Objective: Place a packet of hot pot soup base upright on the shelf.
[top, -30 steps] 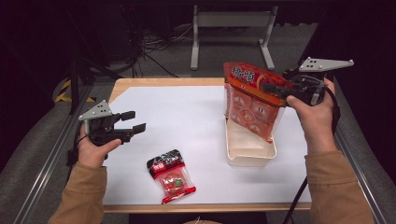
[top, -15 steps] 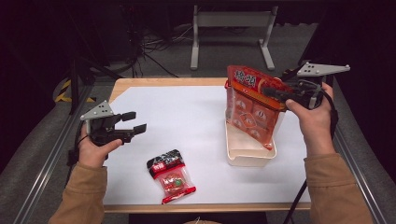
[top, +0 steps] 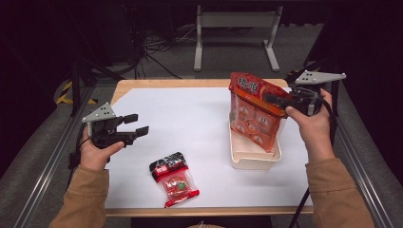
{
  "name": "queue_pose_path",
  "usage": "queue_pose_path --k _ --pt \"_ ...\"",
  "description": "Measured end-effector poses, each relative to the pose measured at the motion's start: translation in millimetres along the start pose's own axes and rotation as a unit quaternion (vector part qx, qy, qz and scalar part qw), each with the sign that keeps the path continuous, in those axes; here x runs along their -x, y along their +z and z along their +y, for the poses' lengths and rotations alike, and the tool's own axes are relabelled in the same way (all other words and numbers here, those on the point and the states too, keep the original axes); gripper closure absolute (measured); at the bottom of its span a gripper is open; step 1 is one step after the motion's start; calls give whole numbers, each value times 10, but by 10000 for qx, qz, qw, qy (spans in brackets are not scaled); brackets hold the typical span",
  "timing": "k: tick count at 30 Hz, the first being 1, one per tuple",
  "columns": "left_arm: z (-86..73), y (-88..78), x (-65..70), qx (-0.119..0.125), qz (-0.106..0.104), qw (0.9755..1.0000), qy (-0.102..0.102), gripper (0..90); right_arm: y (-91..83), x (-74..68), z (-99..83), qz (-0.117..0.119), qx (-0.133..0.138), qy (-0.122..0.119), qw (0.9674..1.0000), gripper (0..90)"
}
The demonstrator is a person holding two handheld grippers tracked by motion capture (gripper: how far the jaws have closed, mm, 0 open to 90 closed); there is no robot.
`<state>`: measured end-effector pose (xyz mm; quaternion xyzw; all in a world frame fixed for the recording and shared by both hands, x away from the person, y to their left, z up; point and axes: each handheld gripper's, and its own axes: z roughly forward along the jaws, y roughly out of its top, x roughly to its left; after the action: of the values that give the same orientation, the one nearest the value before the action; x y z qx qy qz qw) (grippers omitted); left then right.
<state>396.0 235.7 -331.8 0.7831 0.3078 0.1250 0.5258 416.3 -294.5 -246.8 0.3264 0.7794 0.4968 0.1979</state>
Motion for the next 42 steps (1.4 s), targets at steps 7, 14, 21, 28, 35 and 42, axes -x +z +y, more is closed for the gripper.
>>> queue_pose_path --k 7,14,21,28,35,42 --pt "-16 11 1 14 -63 10000 -19 362 -6 18 -72 70 37 54 10000 895" --pt "-56 13 12 247 -69 9997 32 385 20 19 -133 85 -39 72 9999 895" --pt "-133 54 -38 161 -225 9990 -361 356 147 18 -262 161 -252 103 9995 892" --pt "-148 68 -30 227 -21 9991 -350 269 161 22 -354 165 -202 158 9995 891" --pt "-171 97 -27 210 144 9988 -410 165 110 48 -419 116 -161 246 9995 892" --pt "-179 136 9 109 253 9990 -364 148 74 53 -455 126 -90 309 9994 871"
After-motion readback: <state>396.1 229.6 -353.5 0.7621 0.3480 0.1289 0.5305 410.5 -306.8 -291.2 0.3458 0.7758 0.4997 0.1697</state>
